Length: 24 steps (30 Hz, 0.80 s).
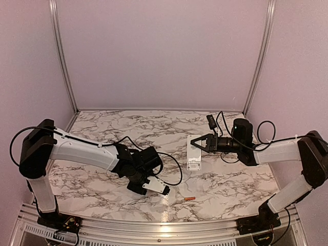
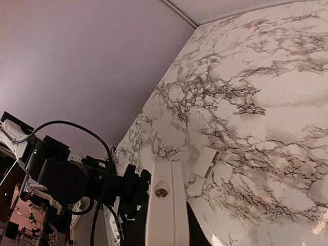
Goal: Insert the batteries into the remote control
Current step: Place the battery at the center of the board, then pick up the battery from the center of the board.
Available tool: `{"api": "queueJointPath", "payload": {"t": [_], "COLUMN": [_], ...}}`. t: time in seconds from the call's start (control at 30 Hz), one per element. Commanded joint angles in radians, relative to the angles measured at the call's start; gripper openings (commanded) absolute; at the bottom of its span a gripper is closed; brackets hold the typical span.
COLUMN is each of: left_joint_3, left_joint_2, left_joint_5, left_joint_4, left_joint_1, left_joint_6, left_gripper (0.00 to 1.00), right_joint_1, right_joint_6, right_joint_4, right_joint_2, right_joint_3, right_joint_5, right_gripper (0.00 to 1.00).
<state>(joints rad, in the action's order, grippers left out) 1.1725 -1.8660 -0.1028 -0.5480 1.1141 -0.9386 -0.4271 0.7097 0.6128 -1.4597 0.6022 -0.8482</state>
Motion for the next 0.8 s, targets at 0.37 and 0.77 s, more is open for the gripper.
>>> {"api": "queueJointPath", "payload": {"t": [0.37, 0.77], "left_joint_3": [0.049, -0.089], "left_joint_2": [0.360, 0.416], "left_joint_5": [-0.405, -0.256], "left_joint_4": [0.140, 0.284], "left_joint_1": [0.002, -0.019], "left_joint_6": [0.734, 1.765], "left_gripper": [0.94, 0.99], "right_joint_1": [0.012, 0.083], "right_joint_6": [-0.029, -0.056], "right_joint_4": [0.002, -0.041], "right_joint_2": [-0.005, 0.004], "right_joint_3": [0.035, 0.044], "right_joint_5": [-0.001, -0.012], "right_gripper": [0.00, 0.00]}}
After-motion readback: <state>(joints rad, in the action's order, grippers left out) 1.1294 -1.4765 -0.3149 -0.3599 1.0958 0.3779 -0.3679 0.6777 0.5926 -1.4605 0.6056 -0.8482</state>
